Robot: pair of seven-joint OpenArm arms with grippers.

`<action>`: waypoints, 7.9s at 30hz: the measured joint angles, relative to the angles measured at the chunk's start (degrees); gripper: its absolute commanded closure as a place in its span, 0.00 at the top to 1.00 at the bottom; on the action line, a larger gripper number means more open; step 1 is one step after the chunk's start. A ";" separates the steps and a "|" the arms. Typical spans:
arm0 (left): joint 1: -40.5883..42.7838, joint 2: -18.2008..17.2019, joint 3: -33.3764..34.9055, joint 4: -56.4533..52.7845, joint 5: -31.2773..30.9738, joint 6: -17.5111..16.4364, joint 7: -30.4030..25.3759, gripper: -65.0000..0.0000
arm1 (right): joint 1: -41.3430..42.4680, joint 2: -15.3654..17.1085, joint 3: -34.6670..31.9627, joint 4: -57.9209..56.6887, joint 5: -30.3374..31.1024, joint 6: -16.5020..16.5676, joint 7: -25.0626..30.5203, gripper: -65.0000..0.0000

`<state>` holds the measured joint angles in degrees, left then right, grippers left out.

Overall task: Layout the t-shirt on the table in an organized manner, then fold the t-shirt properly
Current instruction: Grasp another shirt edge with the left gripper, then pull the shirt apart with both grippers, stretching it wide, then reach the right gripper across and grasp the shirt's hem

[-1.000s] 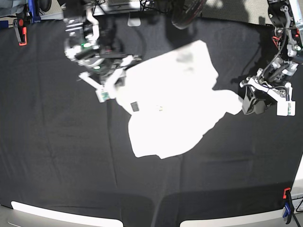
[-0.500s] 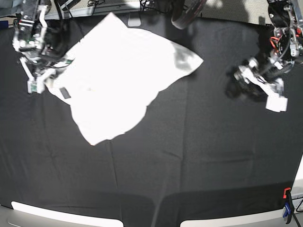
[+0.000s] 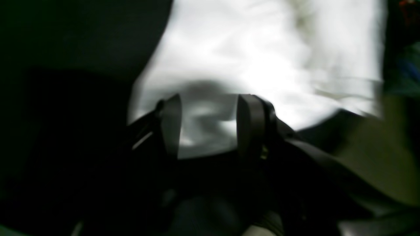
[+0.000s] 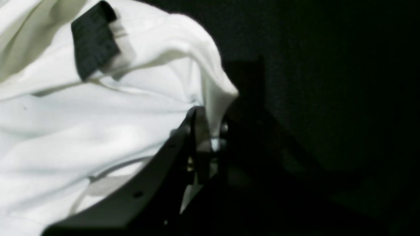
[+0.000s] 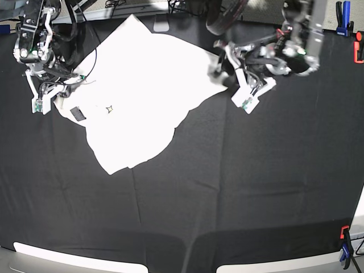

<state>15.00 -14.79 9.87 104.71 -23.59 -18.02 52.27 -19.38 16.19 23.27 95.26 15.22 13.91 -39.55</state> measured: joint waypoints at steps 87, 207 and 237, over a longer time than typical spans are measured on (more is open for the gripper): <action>-3.65 -2.19 0.74 -9.33 24.28 5.88 -12.22 0.00 | -0.13 5.44 -0.02 0.00 -2.95 0.26 -0.61 0.00; -11.39 -23.02 0.96 -9.86 25.75 18.47 -9.86 0.00 | 45.88 -0.13 -41.09 -25.38 47.67 25.59 -41.27 0.41; -11.39 -23.02 0.96 -9.86 24.22 18.47 -9.81 0.00 | 51.06 -0.17 -59.93 -25.29 31.01 25.59 -40.54 0.45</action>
<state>3.62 -37.80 10.83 94.85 0.62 0.45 42.46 31.68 16.01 -36.67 69.97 46.24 39.51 -80.09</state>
